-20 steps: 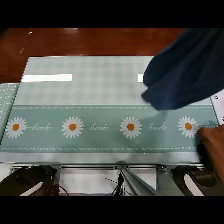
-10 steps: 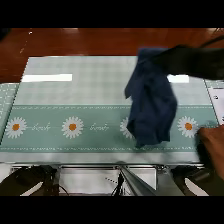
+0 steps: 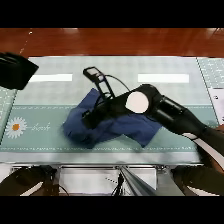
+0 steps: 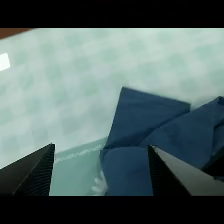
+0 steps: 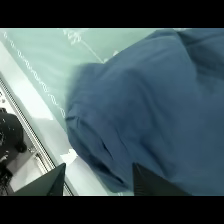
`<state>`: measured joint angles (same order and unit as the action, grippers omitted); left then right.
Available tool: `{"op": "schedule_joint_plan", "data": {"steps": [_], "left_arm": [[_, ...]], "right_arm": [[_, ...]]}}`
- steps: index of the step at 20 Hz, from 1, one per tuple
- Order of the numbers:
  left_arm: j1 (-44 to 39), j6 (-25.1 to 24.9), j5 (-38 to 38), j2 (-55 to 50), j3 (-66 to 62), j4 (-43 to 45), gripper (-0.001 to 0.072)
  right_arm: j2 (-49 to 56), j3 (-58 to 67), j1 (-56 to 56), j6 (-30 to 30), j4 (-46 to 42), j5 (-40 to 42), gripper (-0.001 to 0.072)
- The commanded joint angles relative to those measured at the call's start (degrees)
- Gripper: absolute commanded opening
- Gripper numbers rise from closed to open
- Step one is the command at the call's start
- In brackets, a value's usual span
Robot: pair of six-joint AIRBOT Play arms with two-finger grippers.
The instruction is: Fold the shirts.
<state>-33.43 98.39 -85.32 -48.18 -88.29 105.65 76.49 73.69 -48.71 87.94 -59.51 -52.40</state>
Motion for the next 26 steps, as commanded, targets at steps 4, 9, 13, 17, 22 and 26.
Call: {"op": "schedule_joint_plan", "data": {"steps": [4, 9, 13, 17, 22, 26], "left_arm": [[5.01, 2.01, -4.17, 1.09, 15.3, 0.66, 0.0682], [12.04, 2.47, -0.24, 8.28, 38.1, -9.6, 0.0674], [22.29, -0.63, 0.37, 15.72, 53.62, -15.87, 0.064], [39.65, -13.55, -0.31, 17.05, 62.1, -27.54, 0.062], [55.63, -21.0, 4.96, 14.29, 64.19, -37.68, 0.0602], [56.17, -21.79, 5.01, 2.67, 64.19, -38.66, 0.0603]], "right_arm": [[-13.18, 0.04, 13.03, 0.92, -24.13, -16.37, 0.0497], [-24.0, 0.02, 38.32, -2.78, -43.89, -28.0, 0.0498], [-24.98, -1.07, 60.76, -4.59, -25.9, -23.96, 0.0499], [-24.98, -7.72, 67.8, -7.58, -14.03, -20.15, 0.0499], [-24.98, -16.13, 67.76, -9.22, -12.28, -19.93, 0.0499], [-24.98, -18.05, 67.76, -10.71, -9.4, -19.56, 0.0499]]}}
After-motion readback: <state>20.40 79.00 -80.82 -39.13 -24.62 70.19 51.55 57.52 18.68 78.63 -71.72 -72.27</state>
